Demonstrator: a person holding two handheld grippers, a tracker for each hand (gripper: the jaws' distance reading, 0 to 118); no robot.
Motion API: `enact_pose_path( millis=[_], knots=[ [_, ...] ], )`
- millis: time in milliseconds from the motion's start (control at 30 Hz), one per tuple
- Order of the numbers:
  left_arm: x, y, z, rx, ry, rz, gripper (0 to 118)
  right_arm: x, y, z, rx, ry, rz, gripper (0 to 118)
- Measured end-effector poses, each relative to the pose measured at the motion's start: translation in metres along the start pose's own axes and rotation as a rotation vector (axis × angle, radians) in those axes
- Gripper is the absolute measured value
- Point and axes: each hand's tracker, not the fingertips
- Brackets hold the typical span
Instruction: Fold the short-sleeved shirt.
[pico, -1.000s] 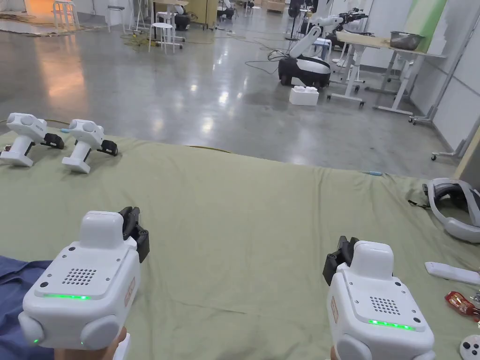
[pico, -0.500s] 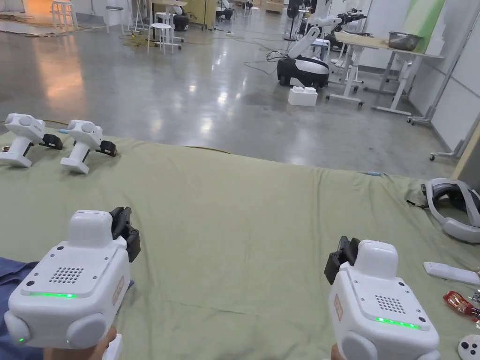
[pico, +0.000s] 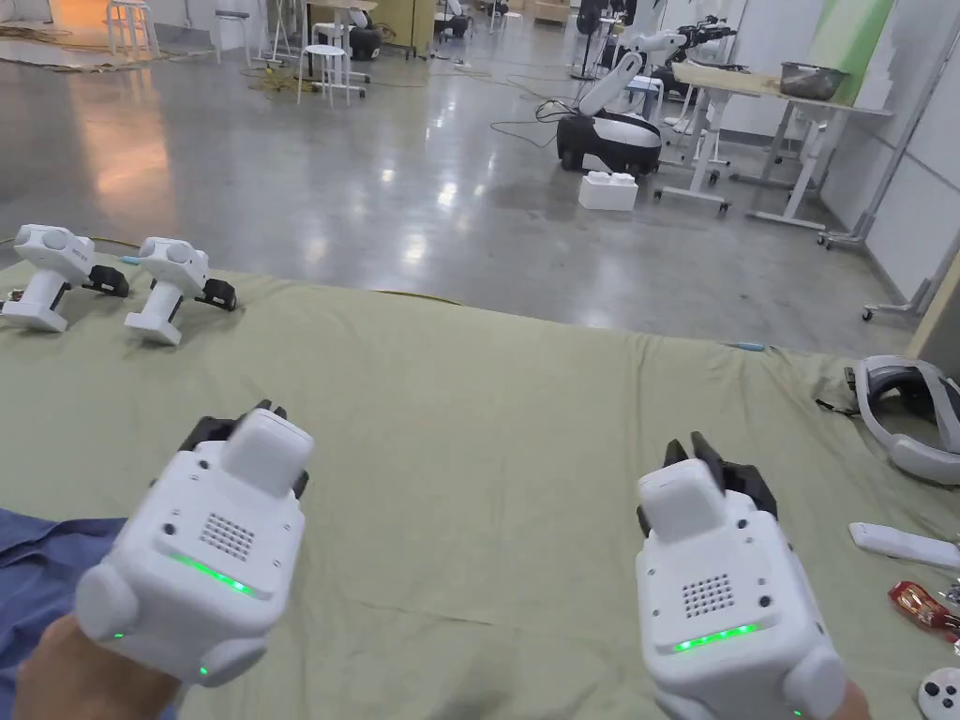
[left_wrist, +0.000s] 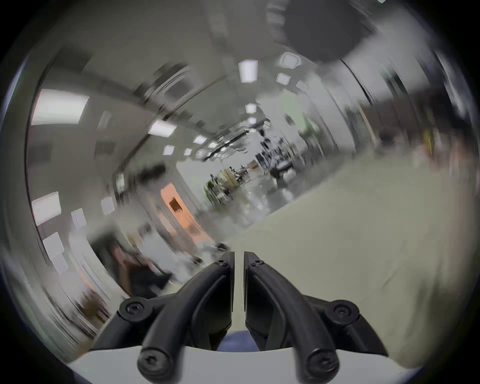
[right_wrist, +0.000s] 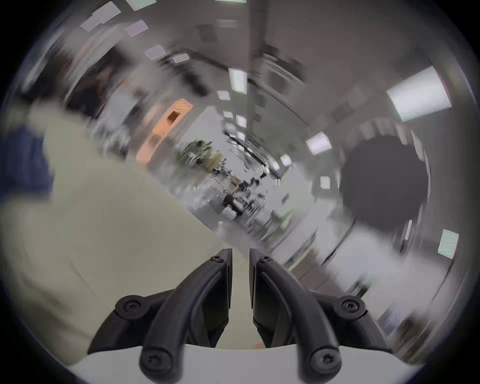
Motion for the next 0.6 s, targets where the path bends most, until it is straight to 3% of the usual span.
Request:
enact_pose_path(
  millis=[67, 100, 167, 233, 300, 500, 600],
  knots=[
    [0.016, -0.005, 0.002, 0.025, 0.054, -0.248, 11, -0.01, -0.003, 0.0, 0.02, -0.008, 0.216, 17],
    [0.02, -0.01, 0.004, 0.048, 0.073, -0.336, 11, -0.01, -0.003, 0.003, 0.034, -0.006, 0.284, 17],
    [0.015, -0.003, 0.018, 0.071, 0.087, -0.409, 11, -0.011, -0.003, 0.007, 0.055, -0.022, 0.332, 17],
    [0.011, 0.0, 0.026, 0.073, 0.07, -0.351, 11, -0.011, -0.004, 0.007, 0.049, -0.016, 0.294, 17],
    [-0.003, 0.006, 0.026, 0.053, 0.045, -0.171, 11, -0.007, 0.0, 0.007, 0.019, 0.004, 0.145, 17],
    [-0.047, 0.004, 0.026, 0.025, -0.07, 0.587, 11, 0.016, 0.011, 0.011, -0.109, 0.078, -0.569, 17],
    [-0.056, -0.031, 0.007, 0.065, -0.115, 0.893, 11, 0.016, 0.009, 0.016, -0.137, 0.06, -0.822, 17]
  ],
)
